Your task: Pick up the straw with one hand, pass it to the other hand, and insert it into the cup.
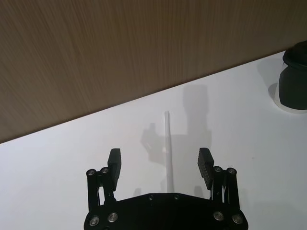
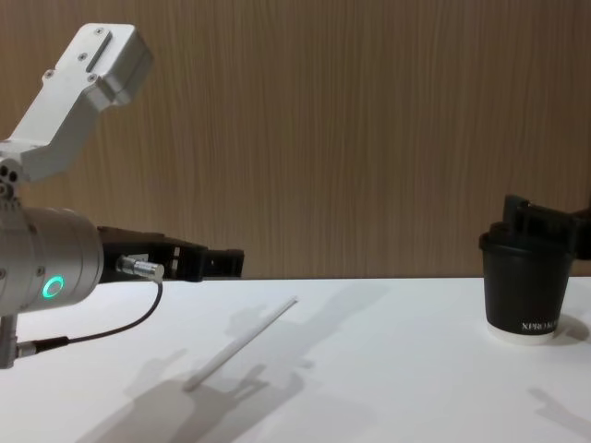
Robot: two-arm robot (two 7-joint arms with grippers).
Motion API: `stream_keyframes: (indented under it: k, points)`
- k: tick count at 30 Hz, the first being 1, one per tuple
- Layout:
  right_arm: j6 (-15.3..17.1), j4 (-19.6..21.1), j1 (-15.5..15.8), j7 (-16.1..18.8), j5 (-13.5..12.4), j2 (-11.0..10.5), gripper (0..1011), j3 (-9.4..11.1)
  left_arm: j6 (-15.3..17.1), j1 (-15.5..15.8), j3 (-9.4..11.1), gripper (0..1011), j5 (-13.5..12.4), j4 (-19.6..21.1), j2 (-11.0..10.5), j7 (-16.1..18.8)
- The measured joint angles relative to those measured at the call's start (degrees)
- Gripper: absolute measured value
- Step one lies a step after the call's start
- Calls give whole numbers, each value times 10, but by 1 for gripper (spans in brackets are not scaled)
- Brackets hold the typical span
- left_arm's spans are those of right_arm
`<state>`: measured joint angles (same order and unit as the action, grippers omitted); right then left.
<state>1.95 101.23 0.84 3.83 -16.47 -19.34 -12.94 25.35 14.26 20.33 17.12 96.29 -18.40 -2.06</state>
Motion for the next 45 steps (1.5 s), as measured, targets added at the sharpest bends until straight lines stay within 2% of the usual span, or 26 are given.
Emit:
stream_keyframes:
  k: [18, 33, 45]
  points:
    - [0, 0, 0, 0, 0, 0, 1001, 0, 31, 10, 6, 1003, -9, -13, 3, -11]
    - [0, 0, 0, 0, 0, 0, 1001, 0, 70, 6, -4, 1003, -8, -15, 28, 8]
    - [0, 0, 0, 0, 0, 0, 1001, 0, 83, 10, -9, 1003, -10, -19, 45, 19]
